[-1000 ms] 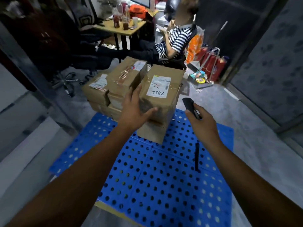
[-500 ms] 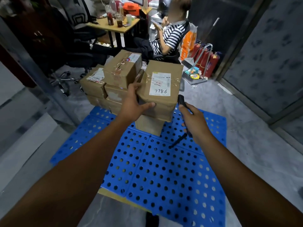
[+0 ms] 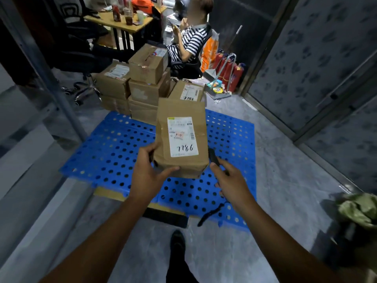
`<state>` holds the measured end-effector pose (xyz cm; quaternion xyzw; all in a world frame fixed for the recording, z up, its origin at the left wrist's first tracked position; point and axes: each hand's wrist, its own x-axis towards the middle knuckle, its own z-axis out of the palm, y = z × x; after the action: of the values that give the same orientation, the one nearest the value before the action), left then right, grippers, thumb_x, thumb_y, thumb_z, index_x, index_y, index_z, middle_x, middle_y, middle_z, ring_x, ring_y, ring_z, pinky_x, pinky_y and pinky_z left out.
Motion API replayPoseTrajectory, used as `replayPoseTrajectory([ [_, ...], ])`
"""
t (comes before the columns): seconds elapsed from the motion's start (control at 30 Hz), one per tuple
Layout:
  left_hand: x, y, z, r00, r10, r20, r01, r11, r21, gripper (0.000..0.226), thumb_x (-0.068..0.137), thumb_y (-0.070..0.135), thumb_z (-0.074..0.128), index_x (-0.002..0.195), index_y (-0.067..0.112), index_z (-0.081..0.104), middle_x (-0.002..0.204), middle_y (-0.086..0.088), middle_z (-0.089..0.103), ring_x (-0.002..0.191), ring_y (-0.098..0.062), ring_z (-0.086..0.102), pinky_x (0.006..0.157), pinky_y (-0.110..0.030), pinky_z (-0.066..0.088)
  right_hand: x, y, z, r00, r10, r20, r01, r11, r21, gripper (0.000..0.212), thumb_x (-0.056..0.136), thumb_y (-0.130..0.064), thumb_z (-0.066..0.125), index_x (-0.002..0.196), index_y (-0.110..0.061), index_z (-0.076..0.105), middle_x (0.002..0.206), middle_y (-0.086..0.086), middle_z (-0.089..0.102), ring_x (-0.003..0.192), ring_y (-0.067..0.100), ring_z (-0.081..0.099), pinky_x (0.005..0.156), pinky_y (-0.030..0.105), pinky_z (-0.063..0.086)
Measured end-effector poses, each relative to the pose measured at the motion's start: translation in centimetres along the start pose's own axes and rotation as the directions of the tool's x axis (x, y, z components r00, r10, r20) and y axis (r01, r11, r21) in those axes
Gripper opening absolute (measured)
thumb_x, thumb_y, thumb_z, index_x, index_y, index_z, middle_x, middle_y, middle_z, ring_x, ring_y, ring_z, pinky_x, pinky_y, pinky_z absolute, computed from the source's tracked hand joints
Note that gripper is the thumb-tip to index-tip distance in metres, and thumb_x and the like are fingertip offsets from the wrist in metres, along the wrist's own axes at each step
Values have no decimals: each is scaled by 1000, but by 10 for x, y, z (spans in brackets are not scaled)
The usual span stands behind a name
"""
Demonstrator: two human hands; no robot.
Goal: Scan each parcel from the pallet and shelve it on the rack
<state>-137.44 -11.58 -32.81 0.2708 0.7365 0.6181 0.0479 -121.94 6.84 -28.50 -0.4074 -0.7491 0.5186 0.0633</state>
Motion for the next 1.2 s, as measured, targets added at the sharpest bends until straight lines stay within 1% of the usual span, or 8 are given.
replayPoseTrajectory([
  [0.1, -44, -23, -2, 996, -82, -17, 82, 997, -3, 83, 65, 49, 88, 133, 38, 42, 128, 28, 52, 121, 3, 57, 94, -13, 51, -19, 22, 15, 997, 68, 26, -68, 998, -20, 51, 91, -61, 59, 139, -45, 50, 95, 18, 65, 78, 35, 66, 58, 49, 53],
  [0.33, -79, -80, -5, 969, -247, 18, 245, 966, 78, 89, 64, 49, 87, 137, 23, 45, 129, 11, 51, 117, 21, 47, 92, -2, 42, -16, 59, 40, 987, 109, 116, -90, 983, -161, 50, 95, -51, 59, 142, -33, 53, 67, -11, 52, 50, 2, 51, 51, 26, 40],
  [0.47, -81, -105, -4, 970, -233, 70, 223, 967, 126, 88, 69, 34, 94, 138, 30, 39, 138, 7, 47, 127, 3, 48, 106, -32, 50, -8, 52, 38, 986, 88, 143, -47, 963, -267, 55, 94, -51, 60, 146, -35, 48, 100, -17, 60, 86, 14, 67, 67, 31, 54],
  [0.6, -70, -107, -2, 964, -205, 167, 172, 966, 192, 99, 71, 40, 91, 148, 51, 30, 165, 4, 23, 154, -8, 16, 115, -27, 32, 3, 28, 25, 962, -7, 272, 140, 871, -472, 54, 95, -51, 60, 146, -42, 45, 117, -16, 61, 67, 1, 64, 55, 21, 47],
  [0.8, -65, -96, -2, 951, -219, 219, 172, 961, 215, 93, 76, 24, 90, 154, 29, 40, 164, 3, 31, 145, -19, 39, 114, -46, 45, 11, -8, 15, 895, -59, 442, 389, 586, -711, 49, 91, -54, 62, 138, -39, 57, 95, -11, 68, 75, 4, 62, 61, 27, 49],
  [0.93, -66, -90, -1, 953, -234, 191, 188, 954, 232, 92, 74, 21, 90, 150, 31, 39, 160, 7, 37, 138, -17, 47, 107, -47, 51, -2, -12, 20, 910, 9, 413, 374, 408, -833, 59, 88, -62, 57, 144, -47, 45, 127, 2, 54, 115, 25, 55, 87, 41, 51],
  [1.0, -67, -88, -1, 954, -239, 180, 195, 953, 232, 92, 74, 23, 90, 146, 37, 36, 156, 11, 42, 131, -13, 52, 103, -43, 54, -11, -12, 22, 917, 44, 397, 354, 374, -857, 63, 88, -64, 56, 147, -48, 40, 140, 4, 45, 126, 28, 47, 95, 45, 48],
  [1.2, -78, -95, -18, 947, -281, 156, 241, 942, 233, 95, 73, 20, 91, 147, 37, 34, 151, 5, 49, 132, -18, 54, 103, -44, 54, -35, -18, 33, 929, -19, 370, 349, 379, -857, 64, 88, -68, 53, 147, -49, 39, 127, -1, 47, 117, 23, 50, 88, 40, 48],
])
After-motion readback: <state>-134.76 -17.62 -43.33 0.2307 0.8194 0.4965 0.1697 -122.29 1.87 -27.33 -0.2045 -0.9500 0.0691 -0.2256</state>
